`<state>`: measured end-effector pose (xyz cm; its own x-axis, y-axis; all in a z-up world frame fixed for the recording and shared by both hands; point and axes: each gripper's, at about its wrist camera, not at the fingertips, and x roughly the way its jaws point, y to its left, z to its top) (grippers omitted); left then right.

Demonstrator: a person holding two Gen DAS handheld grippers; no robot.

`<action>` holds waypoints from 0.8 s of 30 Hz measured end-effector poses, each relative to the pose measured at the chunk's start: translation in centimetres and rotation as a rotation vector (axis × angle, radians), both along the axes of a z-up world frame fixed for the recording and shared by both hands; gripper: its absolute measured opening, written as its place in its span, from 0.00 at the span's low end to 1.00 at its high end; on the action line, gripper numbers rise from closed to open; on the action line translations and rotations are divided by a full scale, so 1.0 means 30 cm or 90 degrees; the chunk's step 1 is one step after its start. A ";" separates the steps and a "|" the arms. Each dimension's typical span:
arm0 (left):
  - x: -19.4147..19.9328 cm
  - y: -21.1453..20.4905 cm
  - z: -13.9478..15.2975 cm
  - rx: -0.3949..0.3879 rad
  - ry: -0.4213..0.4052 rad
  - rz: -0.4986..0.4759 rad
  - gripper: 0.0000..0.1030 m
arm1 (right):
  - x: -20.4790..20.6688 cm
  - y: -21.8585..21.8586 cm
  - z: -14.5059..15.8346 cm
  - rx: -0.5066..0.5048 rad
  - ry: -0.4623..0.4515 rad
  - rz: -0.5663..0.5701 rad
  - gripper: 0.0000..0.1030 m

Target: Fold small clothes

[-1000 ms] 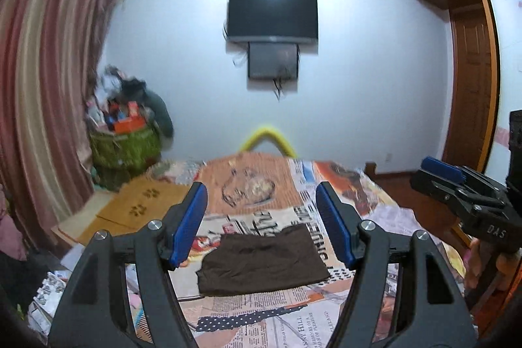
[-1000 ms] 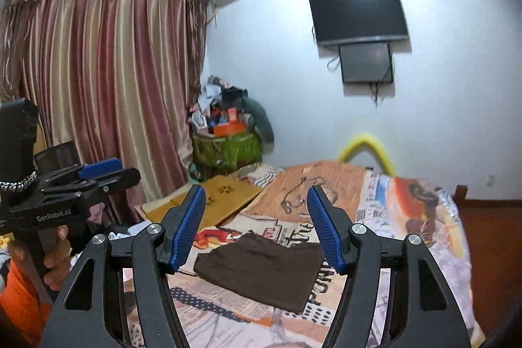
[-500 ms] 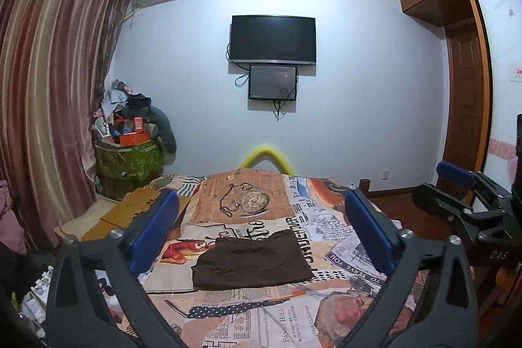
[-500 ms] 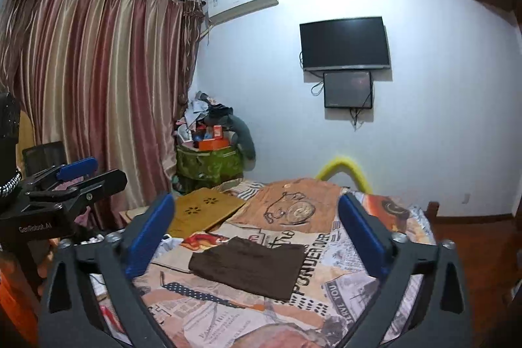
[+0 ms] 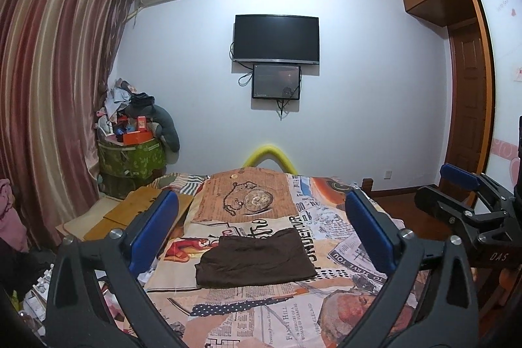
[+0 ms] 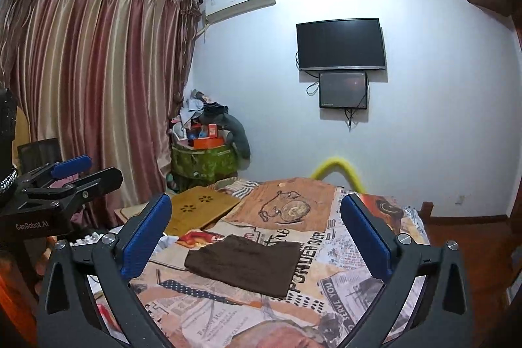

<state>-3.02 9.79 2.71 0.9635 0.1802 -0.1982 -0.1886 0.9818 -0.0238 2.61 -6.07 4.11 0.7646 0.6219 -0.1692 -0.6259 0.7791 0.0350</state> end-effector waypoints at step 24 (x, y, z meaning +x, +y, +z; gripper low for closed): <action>0.017 -0.019 -0.012 0.002 0.010 -0.005 1.00 | -0.019 -0.029 -0.006 0.008 0.014 -0.010 1.00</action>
